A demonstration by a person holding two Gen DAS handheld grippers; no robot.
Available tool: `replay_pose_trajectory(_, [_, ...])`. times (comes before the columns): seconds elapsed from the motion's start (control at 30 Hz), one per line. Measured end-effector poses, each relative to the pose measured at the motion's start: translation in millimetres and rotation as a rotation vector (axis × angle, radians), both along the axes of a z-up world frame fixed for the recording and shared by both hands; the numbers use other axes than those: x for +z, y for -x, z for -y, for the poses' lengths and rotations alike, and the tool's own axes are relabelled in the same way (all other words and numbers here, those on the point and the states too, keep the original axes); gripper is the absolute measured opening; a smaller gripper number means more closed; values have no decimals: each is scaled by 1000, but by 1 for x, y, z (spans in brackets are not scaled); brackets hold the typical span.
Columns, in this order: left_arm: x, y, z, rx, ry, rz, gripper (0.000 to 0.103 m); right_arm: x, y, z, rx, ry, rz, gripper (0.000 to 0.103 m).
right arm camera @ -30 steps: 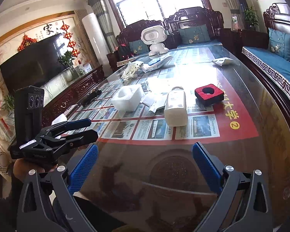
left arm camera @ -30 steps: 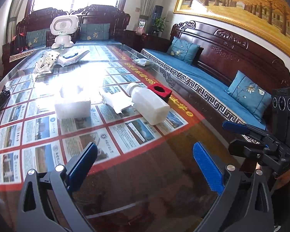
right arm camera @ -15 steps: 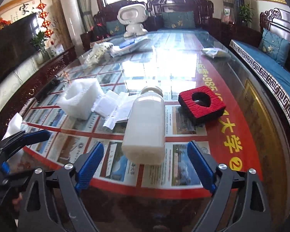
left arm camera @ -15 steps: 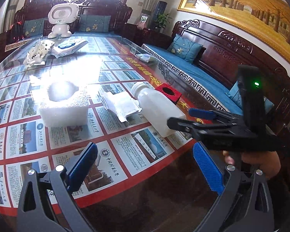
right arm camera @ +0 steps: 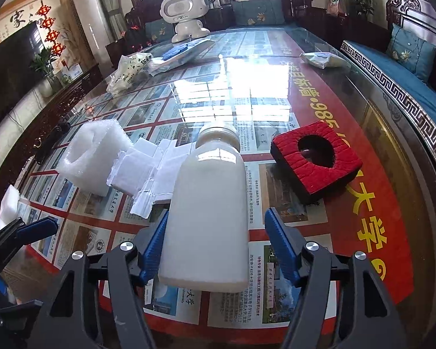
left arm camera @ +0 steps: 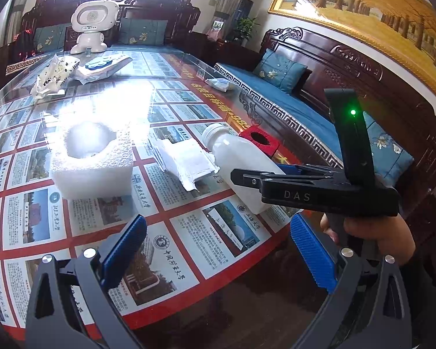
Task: Collect trash
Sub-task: 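Lower right tool onto the white plastic bottle and close on it, then close left tool on the white paper packet beside the bottle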
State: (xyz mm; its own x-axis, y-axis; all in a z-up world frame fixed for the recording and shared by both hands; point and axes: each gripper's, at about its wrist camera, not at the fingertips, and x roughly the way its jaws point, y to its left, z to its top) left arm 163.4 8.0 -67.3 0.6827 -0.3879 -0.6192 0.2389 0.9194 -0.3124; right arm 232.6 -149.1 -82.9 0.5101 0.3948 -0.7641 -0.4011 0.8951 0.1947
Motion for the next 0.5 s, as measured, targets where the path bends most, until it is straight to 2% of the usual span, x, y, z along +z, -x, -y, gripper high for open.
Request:
replay_pose_trajectory(0.07, [-1, -3, 1, 0, 6, -2, 99, -2, 0, 2, 17, -20, -14, 52])
replay_pose_trajectory(0.3, [-8, -23, 12, -10, 44, -26, 99, 1, 5, 21, 36, -75, -14, 51])
replay_pose_trajectory(0.5, [-17, -45, 29, 18, -31, -51, 99, 9, 7, 45, 54, -120, 5, 50])
